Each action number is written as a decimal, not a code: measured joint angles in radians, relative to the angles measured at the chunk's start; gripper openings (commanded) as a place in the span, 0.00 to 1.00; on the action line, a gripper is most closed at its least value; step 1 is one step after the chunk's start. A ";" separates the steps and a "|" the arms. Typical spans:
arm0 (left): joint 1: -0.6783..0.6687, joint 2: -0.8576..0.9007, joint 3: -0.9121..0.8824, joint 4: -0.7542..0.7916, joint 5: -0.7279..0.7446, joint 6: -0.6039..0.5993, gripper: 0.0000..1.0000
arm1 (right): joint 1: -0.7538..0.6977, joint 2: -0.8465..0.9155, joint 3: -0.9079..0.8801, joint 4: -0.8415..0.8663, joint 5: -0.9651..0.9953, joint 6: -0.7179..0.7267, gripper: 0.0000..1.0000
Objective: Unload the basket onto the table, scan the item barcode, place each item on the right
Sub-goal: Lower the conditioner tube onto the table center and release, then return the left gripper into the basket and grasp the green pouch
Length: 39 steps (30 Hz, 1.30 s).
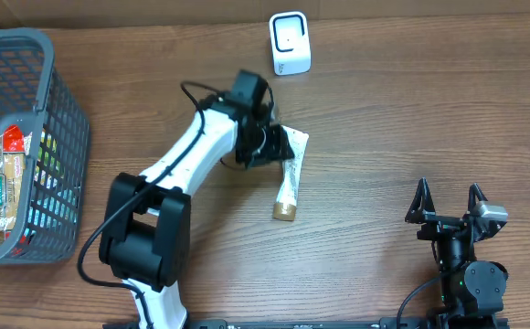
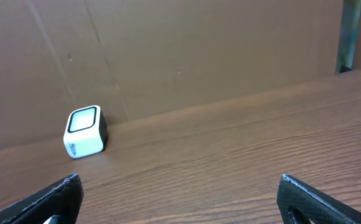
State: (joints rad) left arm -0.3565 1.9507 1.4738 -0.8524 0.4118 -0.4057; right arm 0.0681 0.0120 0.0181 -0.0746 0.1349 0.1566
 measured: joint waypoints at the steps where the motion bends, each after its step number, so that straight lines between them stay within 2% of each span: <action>1: 0.009 0.000 0.035 -0.021 0.000 0.013 0.51 | 0.000 0.000 0.000 0.000 0.000 0.000 1.00; 6: 0.069 -0.008 0.267 -0.158 -0.001 0.076 0.54 | 0.000 0.000 0.000 0.000 0.000 0.000 1.00; 13: 0.214 -0.013 0.694 -0.453 -0.001 0.153 0.54 | 0.000 0.000 0.000 0.000 0.000 0.000 1.00; 18: 0.396 -0.022 0.997 -0.644 -0.028 0.183 0.56 | 0.000 0.000 0.000 0.000 0.000 0.000 1.00; 22: 0.595 -0.029 1.197 -0.813 -0.100 0.172 0.57 | 0.000 0.000 0.000 0.000 0.000 0.000 1.00; 30: 1.024 -0.059 1.245 -0.832 -0.189 0.121 0.59 | 0.000 0.000 0.000 0.000 0.000 0.000 1.00; 34: 1.140 -0.059 1.202 -0.830 -0.224 0.113 0.61 | 0.000 0.000 0.000 0.000 0.000 0.000 1.00; 39: 1.196 -0.057 1.060 -0.760 -0.261 0.117 0.61 | 0.000 0.000 0.000 0.000 0.000 0.000 1.00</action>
State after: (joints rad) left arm 0.8398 1.8938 2.5340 -1.6127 0.1513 -0.2886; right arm 0.0681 0.0120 0.0185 -0.0742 0.1352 0.1566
